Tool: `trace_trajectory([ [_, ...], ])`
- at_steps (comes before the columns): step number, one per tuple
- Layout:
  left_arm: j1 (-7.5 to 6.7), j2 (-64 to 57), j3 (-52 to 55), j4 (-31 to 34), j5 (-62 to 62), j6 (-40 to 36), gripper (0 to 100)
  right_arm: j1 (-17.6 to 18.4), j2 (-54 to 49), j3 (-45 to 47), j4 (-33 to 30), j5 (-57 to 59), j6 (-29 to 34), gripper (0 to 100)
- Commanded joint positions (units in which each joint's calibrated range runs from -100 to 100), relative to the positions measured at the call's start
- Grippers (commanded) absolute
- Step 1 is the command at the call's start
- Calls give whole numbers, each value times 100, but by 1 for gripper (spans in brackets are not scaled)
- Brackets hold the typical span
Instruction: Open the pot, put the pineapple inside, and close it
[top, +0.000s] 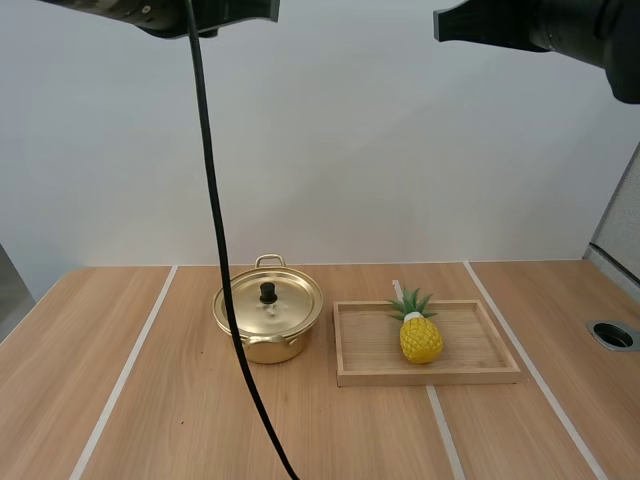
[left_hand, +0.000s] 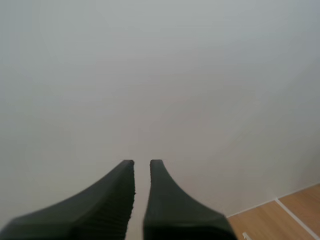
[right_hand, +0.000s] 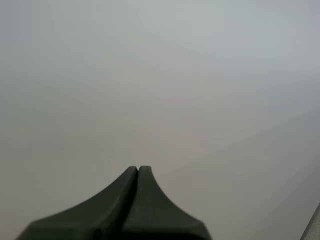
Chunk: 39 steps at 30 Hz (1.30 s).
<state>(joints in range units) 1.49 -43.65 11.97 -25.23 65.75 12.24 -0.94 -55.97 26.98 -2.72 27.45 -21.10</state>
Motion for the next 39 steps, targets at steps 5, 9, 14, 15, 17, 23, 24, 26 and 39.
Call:
trace_trajectory([
  [5,4,18,-30,83,337,17,100,-29,-36,-68,-61,153,-11,0],
  [9,4,159,-30,369,475,17,100,-29,-36,-68,-61,238,-11,0],
  [14,4,459,-30,799,863,-212,100,-29,-36,-68,36,542,-11,0],
  [15,4,521,-30,849,884,-283,100,-29,-36,-68,75,664,-11,0],
  [17,4,625,-30,854,901,-283,100,-29,-36,-68,167,895,-11,0],
  [23,4,889,-30,843,964,-246,100,-29,-36,-68,195,1016,-11,0],
  [24,4,934,-30,815,1002,-246,100,-29,-36,-68,195,1034,-11,0],
  [26,4,1076,-30,759,1188,-237,100,-29,-36,-68,195,1034,-11,0],
  [39,4,2078,390,604,1902,-21,100,-29,-36,-68,195,1369,-11,0],
])
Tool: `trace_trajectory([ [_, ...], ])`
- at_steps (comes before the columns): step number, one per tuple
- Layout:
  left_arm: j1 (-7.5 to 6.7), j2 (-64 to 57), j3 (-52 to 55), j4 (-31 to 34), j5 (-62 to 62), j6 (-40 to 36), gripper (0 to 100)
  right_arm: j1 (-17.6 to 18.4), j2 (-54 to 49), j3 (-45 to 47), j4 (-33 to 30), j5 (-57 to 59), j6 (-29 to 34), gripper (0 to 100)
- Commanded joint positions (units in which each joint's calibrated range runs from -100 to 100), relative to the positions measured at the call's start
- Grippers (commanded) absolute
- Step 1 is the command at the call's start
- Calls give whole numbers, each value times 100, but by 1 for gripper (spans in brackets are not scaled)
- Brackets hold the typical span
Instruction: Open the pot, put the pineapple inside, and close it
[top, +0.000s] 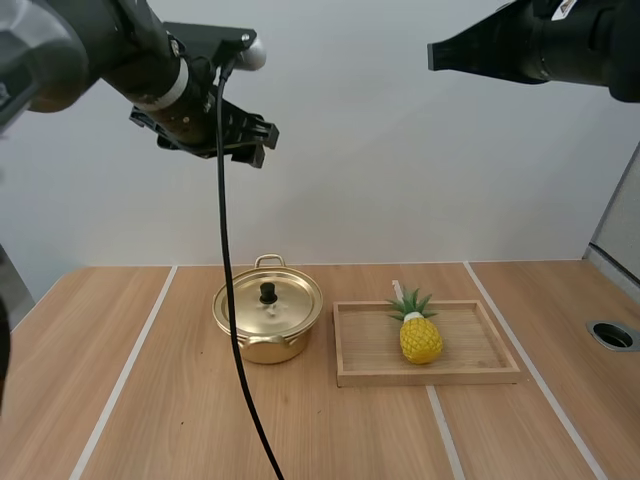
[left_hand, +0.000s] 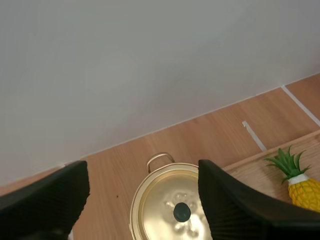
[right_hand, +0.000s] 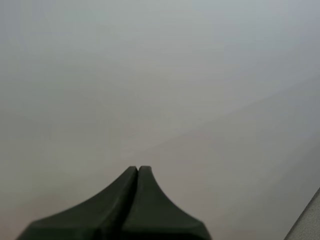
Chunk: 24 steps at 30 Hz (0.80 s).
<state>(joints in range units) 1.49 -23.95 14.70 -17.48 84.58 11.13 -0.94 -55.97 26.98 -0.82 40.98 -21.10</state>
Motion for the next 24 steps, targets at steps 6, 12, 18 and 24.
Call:
trace_trajectory([
  [6,4,373,444,-219,19,164,100,-29,-36,-68,82,67,-11,0],
  [12,4,659,871,-409,-2,343,100,-29,-36,-68,171,193,-11,0],
  [18,4,843,1476,-691,-536,586,100,-29,-36,-56,171,283,-11,0],
  [24,4,1124,1836,-705,-709,766,100,-29,-36,-56,197,362,-11,0],
])
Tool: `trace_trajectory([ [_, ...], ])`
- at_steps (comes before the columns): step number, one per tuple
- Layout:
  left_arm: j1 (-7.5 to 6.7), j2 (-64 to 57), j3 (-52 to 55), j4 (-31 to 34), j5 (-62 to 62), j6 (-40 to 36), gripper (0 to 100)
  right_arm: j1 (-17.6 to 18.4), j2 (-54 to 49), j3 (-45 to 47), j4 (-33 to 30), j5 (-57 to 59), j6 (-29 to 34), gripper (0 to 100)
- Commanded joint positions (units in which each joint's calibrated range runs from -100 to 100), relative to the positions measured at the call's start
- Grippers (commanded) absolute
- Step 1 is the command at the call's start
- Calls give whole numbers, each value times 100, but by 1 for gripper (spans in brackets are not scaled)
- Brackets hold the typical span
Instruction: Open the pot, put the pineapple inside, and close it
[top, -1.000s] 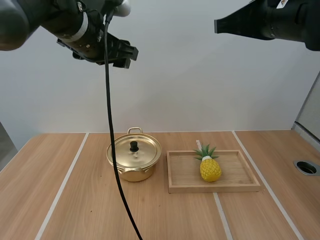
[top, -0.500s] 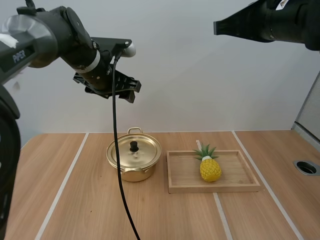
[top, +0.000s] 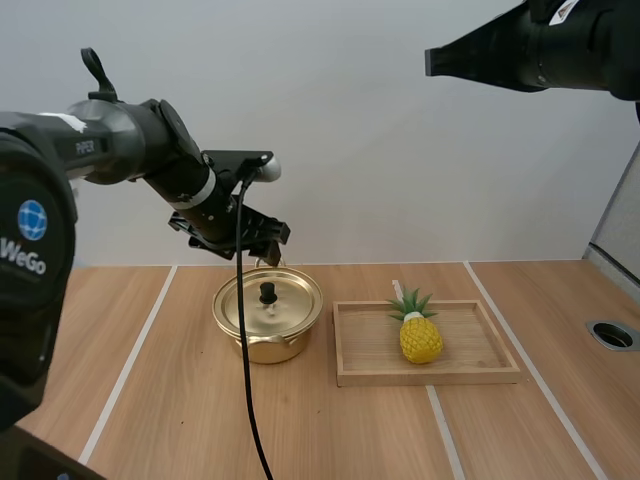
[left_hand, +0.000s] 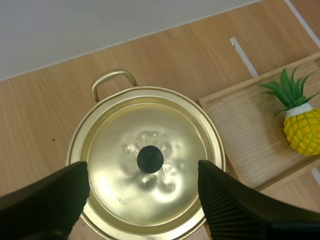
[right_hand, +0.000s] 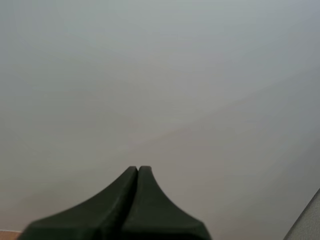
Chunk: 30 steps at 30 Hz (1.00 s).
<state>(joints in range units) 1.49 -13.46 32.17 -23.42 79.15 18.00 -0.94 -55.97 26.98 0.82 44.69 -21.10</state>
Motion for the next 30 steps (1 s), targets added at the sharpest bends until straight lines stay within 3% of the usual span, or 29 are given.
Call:
trace_trajectory([
  [1,4,110,89,-111,-172,88,100,-29,-36,-56,58,16,-11,0],
  [9,-32,506,89,-176,-293,178,100,-29,-36,-56,96,65,-11,0],
  [18,-209,857,89,-219,-554,189,100,-29,-36,-56,96,82,-11,0],
  [30,-209,1252,89,-196,-901,234,100,-29,-36,-56,96,82,-11,0],
])
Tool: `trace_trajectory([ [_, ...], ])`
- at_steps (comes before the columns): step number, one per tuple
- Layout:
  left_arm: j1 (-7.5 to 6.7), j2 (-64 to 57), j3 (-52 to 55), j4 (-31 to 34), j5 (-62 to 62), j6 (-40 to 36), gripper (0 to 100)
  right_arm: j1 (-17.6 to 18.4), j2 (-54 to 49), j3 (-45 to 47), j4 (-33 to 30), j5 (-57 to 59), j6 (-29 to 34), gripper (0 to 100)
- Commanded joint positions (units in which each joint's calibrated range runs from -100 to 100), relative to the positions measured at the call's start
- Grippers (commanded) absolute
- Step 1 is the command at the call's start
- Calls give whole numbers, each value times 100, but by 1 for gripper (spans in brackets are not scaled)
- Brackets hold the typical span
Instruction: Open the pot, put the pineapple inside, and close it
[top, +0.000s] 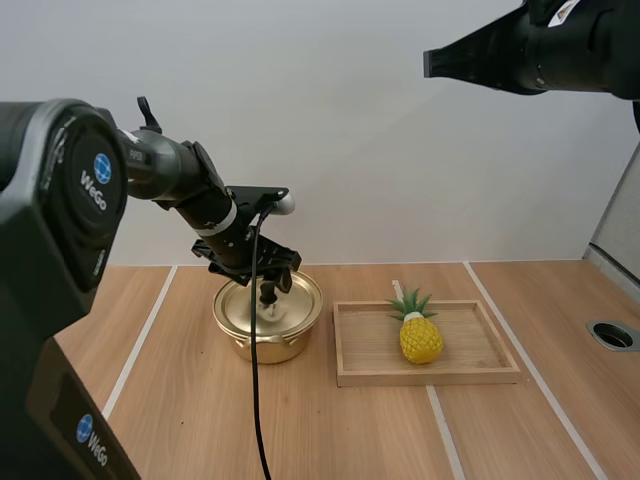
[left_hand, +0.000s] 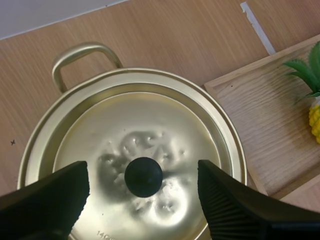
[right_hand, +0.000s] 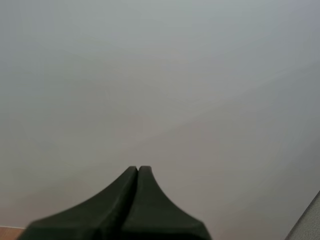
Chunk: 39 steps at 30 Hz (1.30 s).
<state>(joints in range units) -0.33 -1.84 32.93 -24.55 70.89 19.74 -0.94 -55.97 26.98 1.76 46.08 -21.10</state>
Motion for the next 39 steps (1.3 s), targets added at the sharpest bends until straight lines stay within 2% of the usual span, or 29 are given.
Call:
trace_trajectory([
  [1,-27,132,12,-83,-75,60,100,-29,-36,-56,1,-58,-11,0],
  [14,-27,343,12,-94,-190,100,100,-29,-36,-56,1,38,-11,0],
  [16,-27,343,12,-94,-147,100,96,-29,-36,-56,1,38,-11,0],
  [17,-27,343,12,-94,-64,100,89,-29,-36,-56,1,38,-11,0],
  [18,-27,343,12,-94,31,100,76,-29,-36,-56,1,38,-11,0],
  [19,-27,343,12,-94,101,100,60,-29,-36,-56,1,38,-11,0],
  [21,-27,343,12,-94,249,100,18,-29,-36,-56,1,38,-11,0],
  [22,-27,343,12,-94,329,100,0,-29,-36,-56,1,38,-11,0],
  [31,-27,243,-17,-103,382,100,0,-29,-36,-56,1,93,-11,0],
  [39,-27,-795,-378,-328,-621,100,0,-29,-36,-56,1,394,-11,0],
])
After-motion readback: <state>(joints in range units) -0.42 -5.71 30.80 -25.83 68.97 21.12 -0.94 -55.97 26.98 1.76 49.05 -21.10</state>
